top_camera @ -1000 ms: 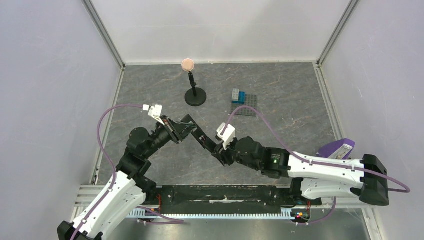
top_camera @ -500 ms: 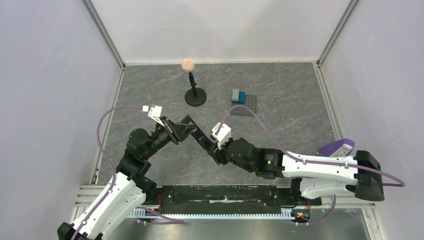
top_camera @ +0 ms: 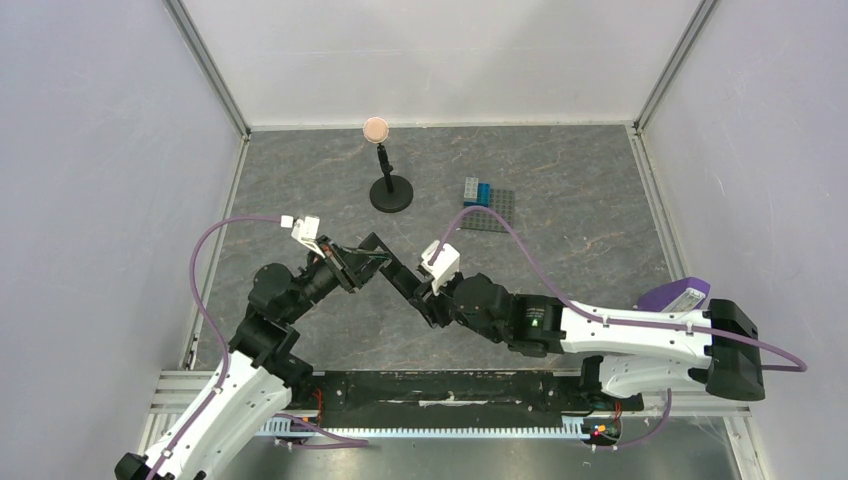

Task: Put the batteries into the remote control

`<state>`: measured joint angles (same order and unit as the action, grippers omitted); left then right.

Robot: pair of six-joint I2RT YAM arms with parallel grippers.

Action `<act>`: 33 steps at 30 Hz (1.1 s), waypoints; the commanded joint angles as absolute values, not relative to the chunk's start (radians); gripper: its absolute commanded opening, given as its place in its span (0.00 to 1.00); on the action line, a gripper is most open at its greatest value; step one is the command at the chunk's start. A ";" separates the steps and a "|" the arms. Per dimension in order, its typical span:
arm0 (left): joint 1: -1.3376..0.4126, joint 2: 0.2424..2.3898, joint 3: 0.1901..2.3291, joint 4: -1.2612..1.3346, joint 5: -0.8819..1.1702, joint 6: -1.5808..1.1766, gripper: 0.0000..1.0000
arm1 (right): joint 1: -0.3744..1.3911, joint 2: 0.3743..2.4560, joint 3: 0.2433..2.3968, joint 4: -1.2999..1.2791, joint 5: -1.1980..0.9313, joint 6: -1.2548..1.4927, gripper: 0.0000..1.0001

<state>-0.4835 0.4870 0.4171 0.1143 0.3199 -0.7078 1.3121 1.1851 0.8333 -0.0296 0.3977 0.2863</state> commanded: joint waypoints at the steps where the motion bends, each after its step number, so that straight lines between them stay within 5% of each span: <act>1: -0.480 0.476 0.417 0.166 0.335 -0.675 0.02 | 1.318 1.205 0.891 0.018 0.391 0.296 0.30; 33: -0.480 0.484 0.423 0.165 0.342 -0.692 0.02 | 1.318 1.258 0.925 -0.028 0.415 0.304 0.30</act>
<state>-0.4835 0.4820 0.4171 0.1074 0.3138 -0.7078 1.3121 1.2461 0.8688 -0.0494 0.4034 0.3107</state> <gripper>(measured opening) 0.251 0.426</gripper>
